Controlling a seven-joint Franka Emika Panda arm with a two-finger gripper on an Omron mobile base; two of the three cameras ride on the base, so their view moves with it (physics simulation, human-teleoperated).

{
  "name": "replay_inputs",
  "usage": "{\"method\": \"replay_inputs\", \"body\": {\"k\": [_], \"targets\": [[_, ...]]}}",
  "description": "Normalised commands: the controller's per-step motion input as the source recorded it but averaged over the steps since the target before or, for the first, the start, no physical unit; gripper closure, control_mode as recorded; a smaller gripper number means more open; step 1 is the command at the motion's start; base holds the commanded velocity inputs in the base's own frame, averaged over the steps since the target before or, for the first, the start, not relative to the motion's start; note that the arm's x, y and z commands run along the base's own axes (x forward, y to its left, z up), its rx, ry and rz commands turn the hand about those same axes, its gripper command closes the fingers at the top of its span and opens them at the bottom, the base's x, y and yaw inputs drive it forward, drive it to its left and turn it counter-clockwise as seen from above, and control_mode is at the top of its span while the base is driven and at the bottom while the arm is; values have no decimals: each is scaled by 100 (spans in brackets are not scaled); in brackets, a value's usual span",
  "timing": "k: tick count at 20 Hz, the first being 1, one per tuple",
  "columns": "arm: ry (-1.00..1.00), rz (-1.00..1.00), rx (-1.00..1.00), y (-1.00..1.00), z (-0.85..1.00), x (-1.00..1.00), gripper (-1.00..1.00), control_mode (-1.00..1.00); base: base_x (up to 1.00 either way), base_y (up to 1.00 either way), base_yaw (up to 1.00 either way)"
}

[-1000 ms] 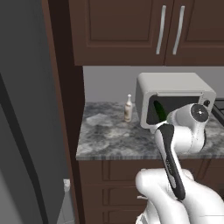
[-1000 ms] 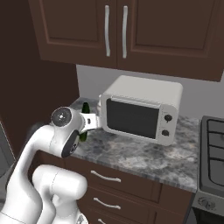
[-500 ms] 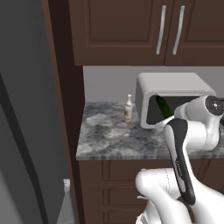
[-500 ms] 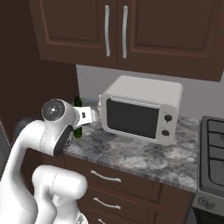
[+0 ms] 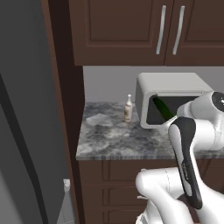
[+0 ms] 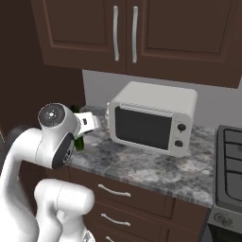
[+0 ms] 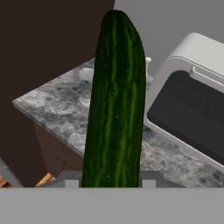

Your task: Place the liquors on the top shelf of the fridge to keep them out of children's reach, and place the cucumber on lower shelves for easy access.

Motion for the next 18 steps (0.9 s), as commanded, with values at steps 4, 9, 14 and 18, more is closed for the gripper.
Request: {"method": "replay_inputs", "body": {"k": [4, 9, 14, 18], "targets": [[0, 4, -6, 12, 21, -23, 100, -100, 0, 0, 0], [-1, 3, -4, 2, 17, -31, 100, -100, 0, 0, 0], [-4, 2, -3, 0, 0, -32, 100, -100, 0, 0, 0], [0, 0, 0, 0, 0, 0, 100, 100, -31, 0, 3]]}}
